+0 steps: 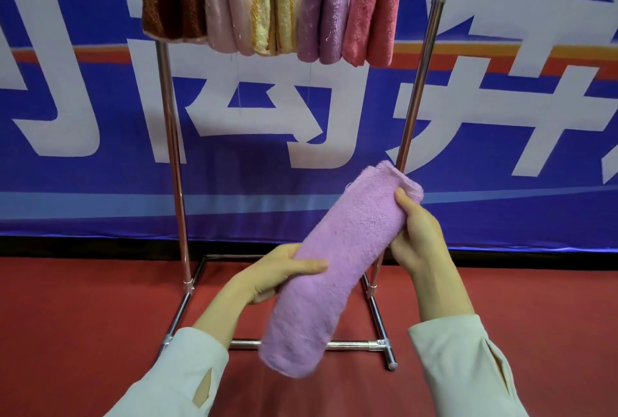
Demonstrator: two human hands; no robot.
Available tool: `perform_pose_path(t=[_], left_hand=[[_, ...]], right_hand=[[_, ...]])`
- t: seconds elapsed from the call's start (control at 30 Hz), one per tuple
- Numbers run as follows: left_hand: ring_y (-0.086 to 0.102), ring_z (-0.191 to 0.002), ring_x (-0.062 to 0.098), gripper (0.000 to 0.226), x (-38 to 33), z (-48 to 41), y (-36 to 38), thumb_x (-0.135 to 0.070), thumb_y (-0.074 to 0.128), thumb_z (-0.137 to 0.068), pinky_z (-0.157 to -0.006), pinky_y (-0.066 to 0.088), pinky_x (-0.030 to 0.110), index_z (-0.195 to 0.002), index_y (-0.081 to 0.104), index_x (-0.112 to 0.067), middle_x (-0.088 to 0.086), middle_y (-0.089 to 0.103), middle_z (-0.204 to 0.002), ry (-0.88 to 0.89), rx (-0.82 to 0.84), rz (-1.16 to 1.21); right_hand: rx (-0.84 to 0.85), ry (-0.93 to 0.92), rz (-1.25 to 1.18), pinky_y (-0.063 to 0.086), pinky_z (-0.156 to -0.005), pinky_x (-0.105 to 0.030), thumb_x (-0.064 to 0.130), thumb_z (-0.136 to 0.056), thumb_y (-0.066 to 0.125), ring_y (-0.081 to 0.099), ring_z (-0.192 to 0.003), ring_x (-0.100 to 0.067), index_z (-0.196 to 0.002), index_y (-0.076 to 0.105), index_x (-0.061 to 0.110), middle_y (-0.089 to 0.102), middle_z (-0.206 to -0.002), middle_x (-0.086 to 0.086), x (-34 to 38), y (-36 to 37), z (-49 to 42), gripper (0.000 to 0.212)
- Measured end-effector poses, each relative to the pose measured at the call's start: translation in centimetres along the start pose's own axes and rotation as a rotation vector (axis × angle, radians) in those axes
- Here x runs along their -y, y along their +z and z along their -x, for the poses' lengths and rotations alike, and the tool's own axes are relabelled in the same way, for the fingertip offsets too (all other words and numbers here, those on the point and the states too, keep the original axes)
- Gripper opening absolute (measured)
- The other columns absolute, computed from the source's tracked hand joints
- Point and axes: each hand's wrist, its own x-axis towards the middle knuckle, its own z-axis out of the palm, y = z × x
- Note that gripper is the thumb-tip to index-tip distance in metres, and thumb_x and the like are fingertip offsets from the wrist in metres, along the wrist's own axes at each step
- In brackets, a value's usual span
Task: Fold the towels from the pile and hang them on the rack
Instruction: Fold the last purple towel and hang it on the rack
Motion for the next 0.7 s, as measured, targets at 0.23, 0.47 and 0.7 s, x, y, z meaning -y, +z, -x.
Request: perform_pose_path(t=[0.23,0.47,0.7], left_hand=[[0.070,-0.083,0.024,0.044,-3.0,1.0,0.0,-0.017,0.072,-0.064,-0.072,0.056,0.031,-0.107,0.069,-0.006,0.014,0.071,-0.097,0.183,0.020,0.299],[0.069,-0.081,0.022,0.024,-4.7,0.2,1.5,-0.007,0.064,-0.082,-0.076,0.058,0.033,-0.105,0.064,-0.004,0.013,0.071,-0.093,0.243,-0.112,0.361],[0.068,-0.093,0.023,0.022,-3.9,-0.6,1.2,-0.011,0.058,-0.092,-0.085,0.053,0.034,-0.110,0.064,0.000,0.018,0.070,-0.109,0.144,-0.228,0.240]], right_hand=[[-0.150,0.113,-0.119,0.053,-0.087,-0.041,0.010,-0.102,0.040,0.058,-0.113,-0.028,-0.138,0.047,0.005,0.058,-0.129,-0.018,-1.2,-1.8,-1.6,0.037],[0.140,0.494,0.216,0.059,-0.055,-0.039,0.051,-0.097,0.044,0.073,-0.076,-0.033,-0.142,0.037,0.002,0.071,-0.096,-0.024,-2.5,-1.9,-0.7,0.067],[0.279,0.272,0.437,0.052,-0.082,-0.033,0.035,-0.092,0.057,0.067,-0.091,-0.020,-0.121,0.063,0.019,0.070,-0.109,-0.009,-2.0,-0.9,0.2,0.033]])
